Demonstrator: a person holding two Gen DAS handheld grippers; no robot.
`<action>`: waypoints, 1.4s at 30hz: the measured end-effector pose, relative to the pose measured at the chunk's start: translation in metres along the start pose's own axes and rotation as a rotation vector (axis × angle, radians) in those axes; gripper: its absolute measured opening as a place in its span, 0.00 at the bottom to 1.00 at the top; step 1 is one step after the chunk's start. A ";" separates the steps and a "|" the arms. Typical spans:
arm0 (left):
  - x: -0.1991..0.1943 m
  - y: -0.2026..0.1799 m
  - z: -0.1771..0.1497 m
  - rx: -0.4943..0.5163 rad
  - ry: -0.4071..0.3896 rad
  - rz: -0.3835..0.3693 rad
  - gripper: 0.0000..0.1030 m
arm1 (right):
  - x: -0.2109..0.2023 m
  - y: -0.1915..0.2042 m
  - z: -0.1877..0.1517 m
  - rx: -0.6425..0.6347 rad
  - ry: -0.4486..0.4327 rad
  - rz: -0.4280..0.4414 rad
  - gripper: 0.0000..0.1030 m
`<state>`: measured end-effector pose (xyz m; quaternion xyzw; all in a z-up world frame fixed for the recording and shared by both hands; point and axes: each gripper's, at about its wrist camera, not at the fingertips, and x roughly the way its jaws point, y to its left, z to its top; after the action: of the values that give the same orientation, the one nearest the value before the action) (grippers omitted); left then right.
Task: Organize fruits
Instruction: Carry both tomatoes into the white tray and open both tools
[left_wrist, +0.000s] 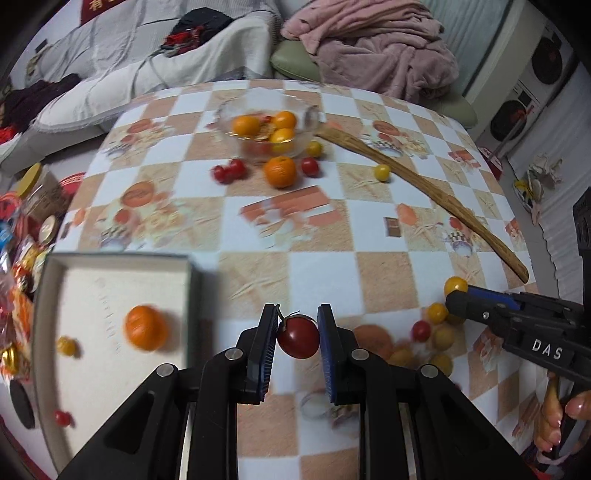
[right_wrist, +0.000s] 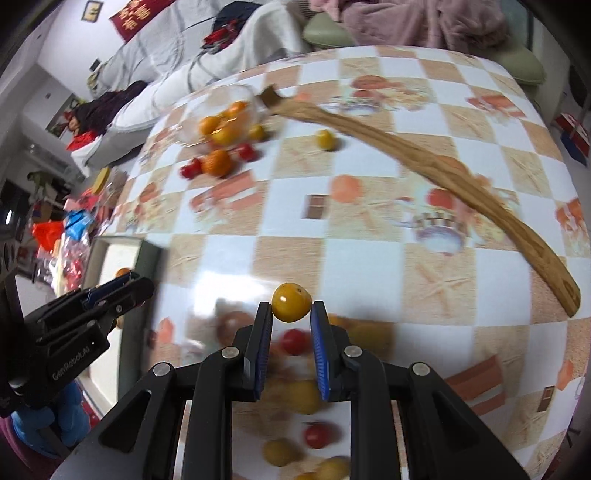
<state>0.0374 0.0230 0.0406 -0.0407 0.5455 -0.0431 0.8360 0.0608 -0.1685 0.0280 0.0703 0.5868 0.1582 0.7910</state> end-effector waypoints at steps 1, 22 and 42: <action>-0.006 0.010 -0.006 -0.015 -0.003 0.018 0.23 | 0.001 0.007 0.000 -0.010 0.004 0.008 0.23; -0.052 0.178 -0.140 -0.380 0.057 0.283 0.23 | 0.079 0.227 -0.046 -0.413 0.216 0.174 0.23; -0.033 0.197 -0.159 -0.385 0.112 0.319 0.29 | 0.129 0.260 -0.070 -0.533 0.329 0.088 0.41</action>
<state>-0.1164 0.2194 -0.0158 -0.1100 0.5886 0.1920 0.7776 -0.0152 0.1142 -0.0329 -0.1407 0.6413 0.3495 0.6684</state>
